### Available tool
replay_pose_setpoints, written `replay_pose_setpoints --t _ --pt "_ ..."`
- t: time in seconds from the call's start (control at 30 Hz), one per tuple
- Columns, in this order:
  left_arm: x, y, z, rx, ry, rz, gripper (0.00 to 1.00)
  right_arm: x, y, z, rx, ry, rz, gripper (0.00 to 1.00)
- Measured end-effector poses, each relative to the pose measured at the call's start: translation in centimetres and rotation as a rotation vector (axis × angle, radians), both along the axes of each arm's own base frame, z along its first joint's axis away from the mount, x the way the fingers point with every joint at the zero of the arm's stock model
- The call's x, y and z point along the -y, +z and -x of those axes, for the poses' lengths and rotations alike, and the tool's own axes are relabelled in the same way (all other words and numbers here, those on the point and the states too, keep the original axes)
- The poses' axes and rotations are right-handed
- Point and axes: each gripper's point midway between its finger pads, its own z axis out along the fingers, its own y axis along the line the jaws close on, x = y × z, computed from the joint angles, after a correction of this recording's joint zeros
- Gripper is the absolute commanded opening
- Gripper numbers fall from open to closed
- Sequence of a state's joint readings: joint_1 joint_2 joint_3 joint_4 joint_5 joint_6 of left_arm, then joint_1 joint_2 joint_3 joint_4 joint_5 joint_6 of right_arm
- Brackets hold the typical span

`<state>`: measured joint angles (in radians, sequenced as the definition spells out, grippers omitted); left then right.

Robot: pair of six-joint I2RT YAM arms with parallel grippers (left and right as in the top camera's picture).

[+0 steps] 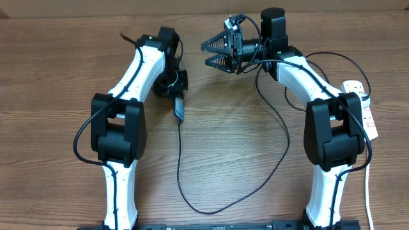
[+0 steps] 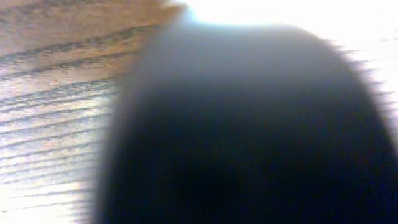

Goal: Plug charger to phone and switch on socket
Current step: 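Lower the phone with the left gripper toward the table, cable attached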

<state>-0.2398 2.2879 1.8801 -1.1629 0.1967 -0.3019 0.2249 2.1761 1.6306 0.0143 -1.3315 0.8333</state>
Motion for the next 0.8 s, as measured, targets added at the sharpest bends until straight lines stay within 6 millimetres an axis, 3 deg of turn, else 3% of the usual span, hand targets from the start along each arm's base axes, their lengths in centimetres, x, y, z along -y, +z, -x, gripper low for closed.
replay_pose_setpoints --t 0.7,0.8 --pt "-0.08 -0.7 -0.73 0.034 0.01 -0.008 0.04 0.0 0.0 0.0 0.0 0.0 0.0 1.0" --pt "-0.08 -0.7 -0.73 0.034 0.012 -0.008 0.14 0.0 0.0 0.0 0.0 0.0 0.0 1.0"
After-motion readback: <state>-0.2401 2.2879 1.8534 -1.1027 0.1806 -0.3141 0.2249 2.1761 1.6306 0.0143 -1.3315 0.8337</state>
